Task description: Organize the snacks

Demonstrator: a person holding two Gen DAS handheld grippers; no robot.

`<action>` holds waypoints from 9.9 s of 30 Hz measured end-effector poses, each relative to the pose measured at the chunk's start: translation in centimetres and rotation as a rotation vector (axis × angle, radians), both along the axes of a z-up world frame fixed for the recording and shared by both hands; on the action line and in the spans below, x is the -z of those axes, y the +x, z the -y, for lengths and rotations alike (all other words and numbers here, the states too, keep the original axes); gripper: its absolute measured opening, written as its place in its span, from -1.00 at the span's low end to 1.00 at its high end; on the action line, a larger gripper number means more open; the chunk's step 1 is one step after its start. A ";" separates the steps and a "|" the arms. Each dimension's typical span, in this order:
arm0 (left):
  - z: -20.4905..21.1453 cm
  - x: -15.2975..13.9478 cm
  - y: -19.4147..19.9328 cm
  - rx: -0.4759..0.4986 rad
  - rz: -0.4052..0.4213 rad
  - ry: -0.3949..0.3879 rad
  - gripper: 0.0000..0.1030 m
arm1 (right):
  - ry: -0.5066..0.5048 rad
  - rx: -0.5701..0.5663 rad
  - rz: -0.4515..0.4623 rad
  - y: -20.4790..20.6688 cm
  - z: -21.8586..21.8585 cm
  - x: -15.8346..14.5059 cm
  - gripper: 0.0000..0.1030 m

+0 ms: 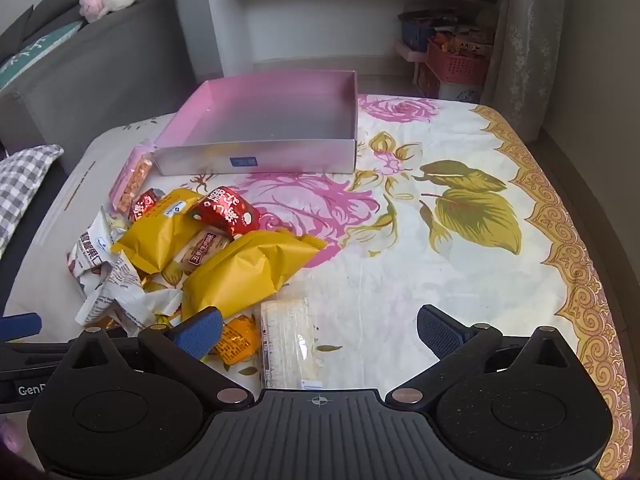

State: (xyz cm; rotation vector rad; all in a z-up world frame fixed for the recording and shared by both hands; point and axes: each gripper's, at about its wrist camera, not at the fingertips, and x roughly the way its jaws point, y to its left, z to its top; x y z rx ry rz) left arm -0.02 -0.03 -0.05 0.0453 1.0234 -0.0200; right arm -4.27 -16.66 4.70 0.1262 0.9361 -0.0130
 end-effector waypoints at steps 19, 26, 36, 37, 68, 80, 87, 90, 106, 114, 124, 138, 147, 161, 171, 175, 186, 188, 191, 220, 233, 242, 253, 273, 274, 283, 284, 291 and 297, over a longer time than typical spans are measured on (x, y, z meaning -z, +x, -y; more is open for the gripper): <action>-0.4 -0.3 -0.1 -0.004 -0.009 -0.025 1.00 | -0.020 -0.008 0.008 0.0 -0.8 -0.1 1.00; -0.3 -0.2 -0.1 -0.003 -0.010 -0.023 1.00 | -0.026 -0.015 0.009 -0.1 -0.9 -0.1 1.00; -0.3 0.0 -0.1 -0.003 -0.007 -0.024 1.00 | -0.028 -0.014 0.008 -0.1 -0.9 -0.1 1.00; -0.3 0.0 -0.1 -0.003 -0.007 -0.024 1.00 | -0.028 -0.015 0.009 -0.1 -0.9 -0.1 1.00; -0.4 -0.2 0.1 -0.007 -0.006 -0.028 1.00 | -0.027 0.006 0.003 0.2 -0.9 0.0 1.00; -0.5 -0.3 0.1 -0.008 -0.002 -0.030 1.00 | -0.024 0.003 -0.002 0.1 -1.0 0.1 1.00; -0.4 -0.4 0.0 -0.009 0.001 -0.029 1.00 | -0.024 0.005 -0.003 0.1 -1.0 0.1 1.00; -0.4 -0.4 0.0 -0.009 0.001 -0.029 1.00 | -0.019 0.009 -0.007 0.1 -0.9 0.1 1.00; -0.5 -0.5 -0.1 -0.006 0.011 -0.023 1.00 | -0.020 0.015 -0.018 0.3 -1.0 0.3 1.00; -0.7 -0.4 0.2 -0.004 0.021 -0.003 1.00 | -0.032 0.016 -0.024 0.4 -1.0 0.3 1.00; -2.1 -1.3 1.7 -0.005 0.074 0.011 0.99 | -0.008 -0.114 -0.019 1.9 -1.6 -1.5 1.00; -4.8 -0.8 8.1 0.114 0.113 -0.124 0.61 | 0.214 -0.209 -0.053 7.9 -0.5 1.2 0.71; -6.9 1.7 11.8 0.193 0.184 -0.161 0.27 | 0.240 -0.287 0.055 10.7 0.1 3.7 0.68; -9.6 5.4 15.9 0.167 0.155 -0.390 0.10 | 0.234 -0.416 0.098 12.3 -2.0 5.9 0.01; -9.0 5.4 15.9 0.171 0.145 -0.336 -0.22 | 0.219 -0.435 0.129 12.1 -2.5 6.2 -0.27; -8.3 5.1 16.0 0.173 0.126 -0.293 -0.31 | 0.211 -0.436 0.137 12.0 -2.6 6.1 -0.34; -8.2 3.8 15.8 0.121 0.105 -0.264 -0.42 | 0.250 -0.373 0.162 12.3 -1.2 4.8 -0.43; -8.2 3.3 15.6 0.115 0.120 -0.272 -0.43 | 0.254 -0.361 0.173 12.3 -0.8 4.4 -0.43; -8.0 1.9 14.7 0.116 0.172 -0.301 -0.43 | 0.273 -0.343 0.196 12.5 -0.3 3.7 -0.43; 0.3 3.7 19.7 0.253 0.140 0.000 -0.43 | 0.323 -0.112 0.148 18.7 5.4 5.0 -0.43; -2.1 3.3 18.0 0.209 0.130 -0.054 -0.17 | 0.310 -0.162 0.210 16.8 2.6 3.3 -0.28; -2.1 0.5 14.8 0.206 0.172 -0.128 0.69 | 0.296 -0.138 0.246 13.8 2.5 0.4 0.68; -3.6 -0.2 10.9 0.162 0.154 -0.172 0.92 | 0.243 -0.164 0.233 9.2 1.1 -1.0 0.88; -5.0 1.3 5.9 0.292 0.083 -0.261 0.84 | -0.002 -0.420 0.172 1.8 -1.0 1.9 0.91; -5.0 1.6 5.8 0.295 0.064 -0.279 0.78 | -0.010 -0.427 0.159 1.7 -1.1 2.2 0.91; -4.5 3.2 5.9 0.293 -0.051 -0.386 0.49 | -0.037 -0.446 0.002 1.5 -1.8 4.0 0.91; -4.5 3.3 5.9 0.288 -0.063 -0.392 0.44 | -0.039 -0.449 -0.014 1.5 -2.0 4.2 0.91; -4.9 4.3 6.2 0.266 -0.127 -0.446 0.10 | -0.039 -0.459 -0.095 1.7 -2.5 5.4 0.91; -4.6 4.5 6.2 0.274 -0.136 -0.437 0.02 | -0.040 -0.443 -0.130 1.9 -2.6 5.7 0.91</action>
